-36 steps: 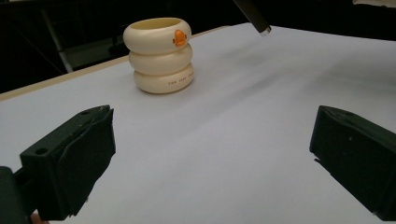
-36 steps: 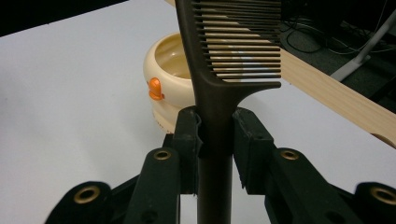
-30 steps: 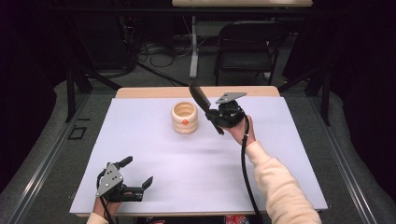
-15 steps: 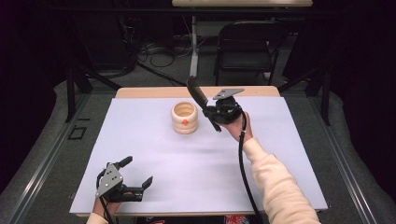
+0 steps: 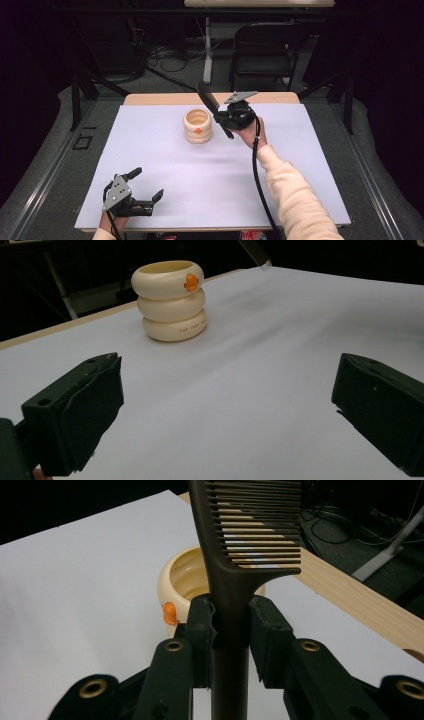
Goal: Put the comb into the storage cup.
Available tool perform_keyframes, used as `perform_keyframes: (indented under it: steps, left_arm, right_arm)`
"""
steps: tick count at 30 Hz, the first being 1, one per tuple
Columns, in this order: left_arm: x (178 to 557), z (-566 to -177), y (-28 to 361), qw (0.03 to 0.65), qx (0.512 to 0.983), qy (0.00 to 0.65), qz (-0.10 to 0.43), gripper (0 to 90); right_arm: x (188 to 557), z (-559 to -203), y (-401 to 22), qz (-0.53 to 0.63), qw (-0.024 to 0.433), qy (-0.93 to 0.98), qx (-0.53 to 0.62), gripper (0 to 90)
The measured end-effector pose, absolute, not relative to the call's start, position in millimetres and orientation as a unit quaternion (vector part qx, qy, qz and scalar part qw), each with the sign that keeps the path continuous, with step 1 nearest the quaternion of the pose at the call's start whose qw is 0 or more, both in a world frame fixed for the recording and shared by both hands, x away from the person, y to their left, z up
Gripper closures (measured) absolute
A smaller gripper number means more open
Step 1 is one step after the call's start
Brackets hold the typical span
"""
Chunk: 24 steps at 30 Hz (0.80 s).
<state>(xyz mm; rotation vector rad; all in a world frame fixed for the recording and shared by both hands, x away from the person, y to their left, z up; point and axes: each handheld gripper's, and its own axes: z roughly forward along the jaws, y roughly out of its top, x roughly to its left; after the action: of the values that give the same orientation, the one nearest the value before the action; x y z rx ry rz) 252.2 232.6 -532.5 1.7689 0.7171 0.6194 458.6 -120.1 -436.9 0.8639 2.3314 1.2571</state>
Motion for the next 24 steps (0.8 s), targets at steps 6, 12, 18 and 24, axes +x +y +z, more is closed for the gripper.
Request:
perform_keyframes:
  steps: [6,12,18,24]
  left_arm:
    - [252.2,-532.5,232.8,0.538,0.743,0.301,0.261,0.2]
    - [251.8,-532.2,232.7,0.540,0.741,0.302,0.261,0.2]
    - [251.6,-532.0,232.9,0.539,0.741,0.302,0.262,0.2]
    - [251.8,-532.1,232.7,0.540,0.742,0.300,0.260,0.2]
  right_arm:
    - [460.4,-433.7,-116.1,0.449,0.181,0.820,0.305,72.3]
    - [462.2,-434.6,-110.6,0.448,0.184,0.821,0.302,72.3]
    - [465.2,-435.9,-106.7,0.449,0.183,0.820,0.305,72.3]
    - [467.5,-436.2,-103.2,0.447,0.186,0.821,0.304,72.3]
